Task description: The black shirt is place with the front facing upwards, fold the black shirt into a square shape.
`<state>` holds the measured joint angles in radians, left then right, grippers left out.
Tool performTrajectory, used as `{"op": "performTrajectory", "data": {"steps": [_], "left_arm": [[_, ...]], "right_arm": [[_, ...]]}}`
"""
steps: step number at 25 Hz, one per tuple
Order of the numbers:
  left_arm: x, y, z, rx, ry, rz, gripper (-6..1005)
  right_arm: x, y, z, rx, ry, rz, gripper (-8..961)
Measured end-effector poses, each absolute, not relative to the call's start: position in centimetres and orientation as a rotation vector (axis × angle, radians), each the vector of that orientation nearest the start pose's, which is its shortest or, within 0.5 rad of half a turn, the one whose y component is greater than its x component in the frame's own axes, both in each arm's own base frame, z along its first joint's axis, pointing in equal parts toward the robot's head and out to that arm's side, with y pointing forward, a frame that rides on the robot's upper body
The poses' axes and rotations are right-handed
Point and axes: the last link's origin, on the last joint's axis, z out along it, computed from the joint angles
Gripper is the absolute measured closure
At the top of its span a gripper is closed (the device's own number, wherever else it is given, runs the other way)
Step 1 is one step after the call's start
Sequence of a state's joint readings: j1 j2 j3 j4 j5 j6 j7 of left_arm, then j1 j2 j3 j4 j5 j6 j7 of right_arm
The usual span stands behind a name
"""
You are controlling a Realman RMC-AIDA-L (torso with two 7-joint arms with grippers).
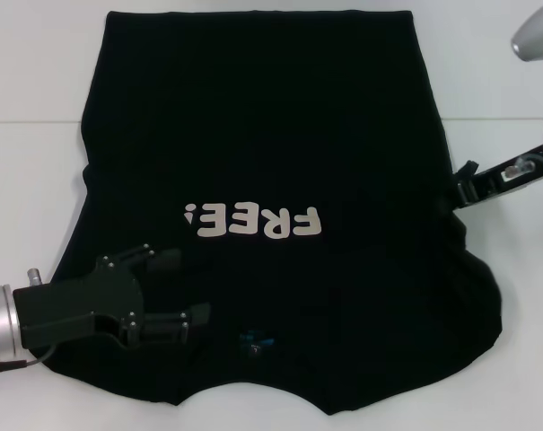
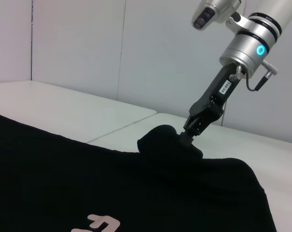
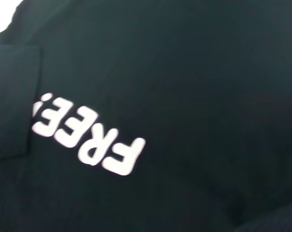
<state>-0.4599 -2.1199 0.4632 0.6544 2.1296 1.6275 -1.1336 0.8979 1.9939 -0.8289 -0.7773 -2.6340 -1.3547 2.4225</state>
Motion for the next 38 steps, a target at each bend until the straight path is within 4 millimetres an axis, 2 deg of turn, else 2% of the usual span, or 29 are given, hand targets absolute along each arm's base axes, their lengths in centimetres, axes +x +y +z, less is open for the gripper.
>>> {"op": "performTrajectory", "data": {"steps": [7,13,18,22,25,29,31,32,33,38], "left_arm": [[-29.4,29.8,-0.1,-2.646,-0.498,-0.696,63],[-29.5,29.8,-0.1,-2.642,-0.507,-0.695,62],[-29.6,29.8,-0.2,-2.627,-0.564,-0.73,62],[-29.8,29.8,0.4,-2.581,-0.607,-0.79,62],[-29.9,30.0,1.5,-2.524,-0.707,-0.86,62],[-30.2,30.6,3.3,-2.47,-0.993,-0.925,62],[-30.5,30.8,4.1,-2.457,-1.12,-0.917,62],[-30.5,30.8,4.1,-2.457,-1.12,-0.917,62],[-30.9,30.9,5.3,-2.45,-1.272,-0.876,62],[-31.6,30.9,7.9,-2.399,-1.508,-0.706,62]], "right_arm": [[19.7,43.4,1.9,-2.467,1.19,-0.164,943],[18.8,42.9,1.3,-2.582,1.107,-0.071,942],[19.4,42.0,1.1,-2.645,1.064,0.1,718],[21.1,41.3,1.9,-2.608,1.087,0.248,520],[22.8,39.9,2.4,-2.611,1.041,0.409,427],[25.5,37.4,2.3,-2.596,0.868,0.605,340],[26.9,36.2,1.7,-2.55,0.8,0.666,341],[27.4,35.7,1.4,-2.532,0.778,0.684,342],[27.9,35.2,0.9,-2.518,0.732,0.695,343],[28.5,33.1,-1.0,-2.534,0.511,0.711,346]]}}
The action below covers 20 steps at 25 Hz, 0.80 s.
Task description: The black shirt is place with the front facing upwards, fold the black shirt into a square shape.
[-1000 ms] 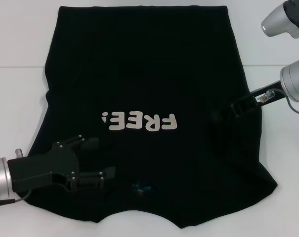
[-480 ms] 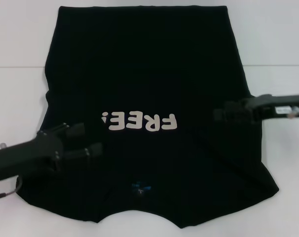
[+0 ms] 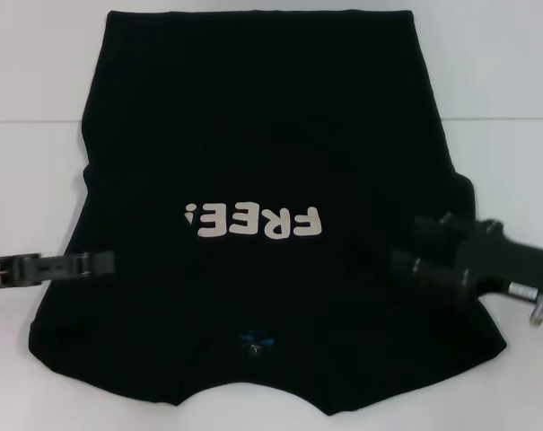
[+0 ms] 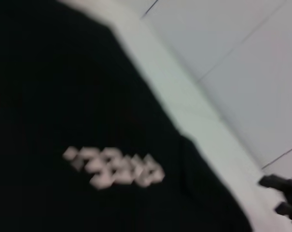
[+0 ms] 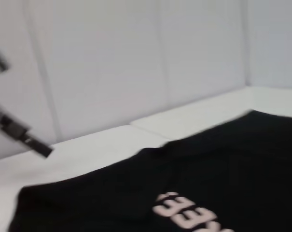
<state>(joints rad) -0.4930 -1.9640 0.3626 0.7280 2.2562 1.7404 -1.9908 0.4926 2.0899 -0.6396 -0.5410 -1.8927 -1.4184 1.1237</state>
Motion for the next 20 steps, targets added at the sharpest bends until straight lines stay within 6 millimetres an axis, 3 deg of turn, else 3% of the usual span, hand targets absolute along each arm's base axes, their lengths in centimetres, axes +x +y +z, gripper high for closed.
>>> {"op": "performTrajectory", "data": {"steps": [7,9,10,15,20], "left_arm": [[-33.2,30.1,11.7,-2.276,-1.748,-0.366,62],[-33.5,30.0,12.0,-2.25,-1.77,-0.316,62],[-33.7,30.0,11.8,-2.243,-1.774,-0.285,62],[-34.3,31.0,9.9,-2.218,-1.77,-0.112,63],[-34.6,31.5,8.9,-2.195,-1.778,-0.113,63]], "right_arm": [[28.7,31.4,-3.2,-2.587,0.364,0.703,317],[28.9,31.3,-3.6,-2.584,0.352,0.685,170],[29.0,31.3,-3.8,-2.582,0.351,0.679,97],[28.9,31.6,-3.9,-2.575,0.359,0.675,6],[28.9,31.6,-3.8,-2.569,0.365,0.687,7]]}}
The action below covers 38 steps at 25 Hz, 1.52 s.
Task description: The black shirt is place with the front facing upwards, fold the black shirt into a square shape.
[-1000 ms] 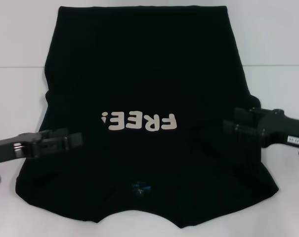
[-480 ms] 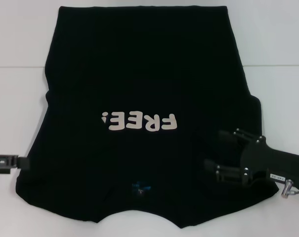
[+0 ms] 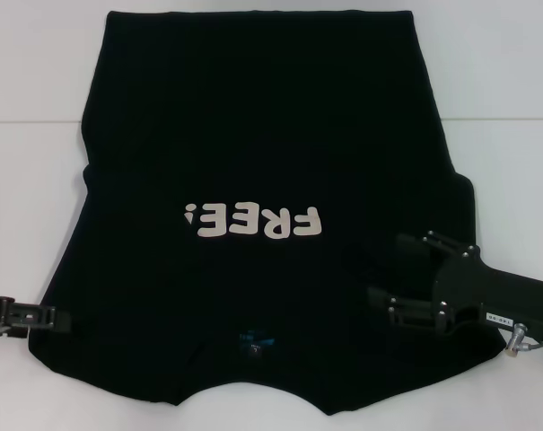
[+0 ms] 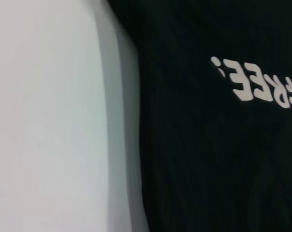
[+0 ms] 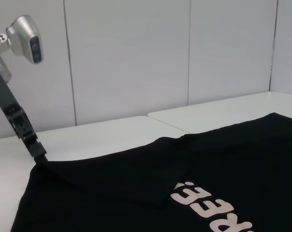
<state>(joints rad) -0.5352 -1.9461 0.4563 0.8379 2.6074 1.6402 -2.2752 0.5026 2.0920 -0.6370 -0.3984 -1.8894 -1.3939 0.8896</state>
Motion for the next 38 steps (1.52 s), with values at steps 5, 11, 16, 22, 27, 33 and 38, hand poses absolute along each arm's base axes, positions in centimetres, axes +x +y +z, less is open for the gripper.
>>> {"op": "performTrajectory", "data": {"steps": [5,11,16,22,27,33,38], "left_arm": [[-35.0,31.7,8.5,-2.184,-1.787,-0.109,62],[-35.2,31.7,8.7,-2.169,-1.772,-0.1,62],[-35.4,31.8,8.7,-2.171,-1.757,-0.07,75],[-35.7,31.6,8.3,-2.169,-1.757,-0.024,111],[-35.6,31.6,7.9,-2.179,-1.76,-0.021,141],[-35.1,31.9,7.3,-2.214,-1.714,0.005,177],[-34.8,32.0,7.0,-2.229,-1.679,0.037,207]], "right_arm": [[28.9,31.6,-3.7,-2.567,0.371,0.69,7],[28.8,31.6,-3.7,-2.57,0.371,0.702,6],[28.8,31.5,-3.7,-2.569,0.373,0.703,12],[28.8,31.3,-3.8,-2.573,0.376,0.715,21],[28.8,31.2,-3.8,-2.573,0.379,0.716,29],[28.9,31.1,-3.8,-2.573,0.405,0.724,38],[28.9,31.1,-3.7,-2.569,0.418,0.73,45]]}}
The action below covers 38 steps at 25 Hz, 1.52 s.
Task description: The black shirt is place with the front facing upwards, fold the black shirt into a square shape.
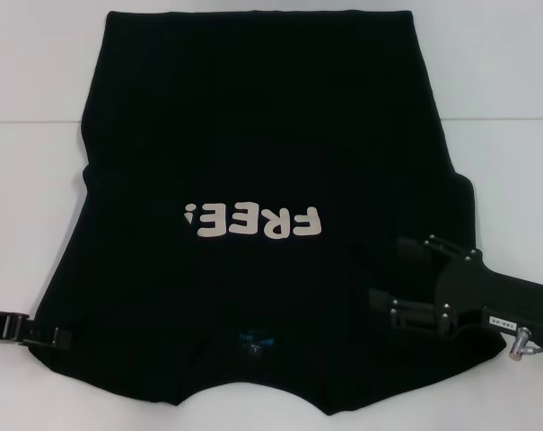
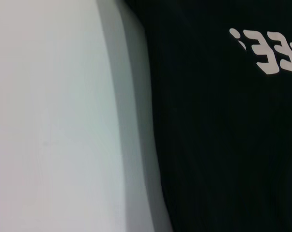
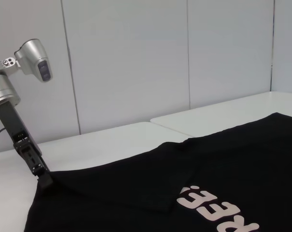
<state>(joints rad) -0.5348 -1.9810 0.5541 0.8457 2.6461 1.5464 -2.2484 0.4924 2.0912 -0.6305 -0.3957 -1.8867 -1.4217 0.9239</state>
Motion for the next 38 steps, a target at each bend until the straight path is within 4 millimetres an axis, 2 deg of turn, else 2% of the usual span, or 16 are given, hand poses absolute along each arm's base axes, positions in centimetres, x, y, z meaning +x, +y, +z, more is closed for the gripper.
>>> {"op": "performTrajectory", "data": {"steps": [17,21,25,28,33,36,38], "left_arm": [[-34.6,32.2,7.3,-2.22,-1.688,0.012,887],[-34.5,32.2,7.2,-2.222,-1.693,-0.01,905],[-34.3,32.2,7.4,-2.219,-1.701,-0.034,923],[-34.1,32.1,7.4,-2.239,-1.703,-0.033,936],[-33.6,32.1,7.2,-2.289,-1.676,-0.054,949],[-33.6,32.0,7.2,-2.289,-1.676,-0.059,948],[-33.6,32.0,7.2,-2.29,-1.678,-0.054,949]], "right_arm": [[28.6,31.1,-3.4,-2.569,0.429,0.763,71],[28.7,31.5,-2.8,-2.56,0.488,0.771,77],[29.2,32.5,-0.3,-2.517,0.673,0.778,83],[29.7,33.8,3.4,-2.473,0.908,0.739,87],[30.1,35.3,9.1,-2.4,1.31,0.577,95],[30.1,35.9,10.8,-2.358,1.534,0.416,100],[30.1,36.3,11.2,-2.308,1.65,0.291,103]]}}
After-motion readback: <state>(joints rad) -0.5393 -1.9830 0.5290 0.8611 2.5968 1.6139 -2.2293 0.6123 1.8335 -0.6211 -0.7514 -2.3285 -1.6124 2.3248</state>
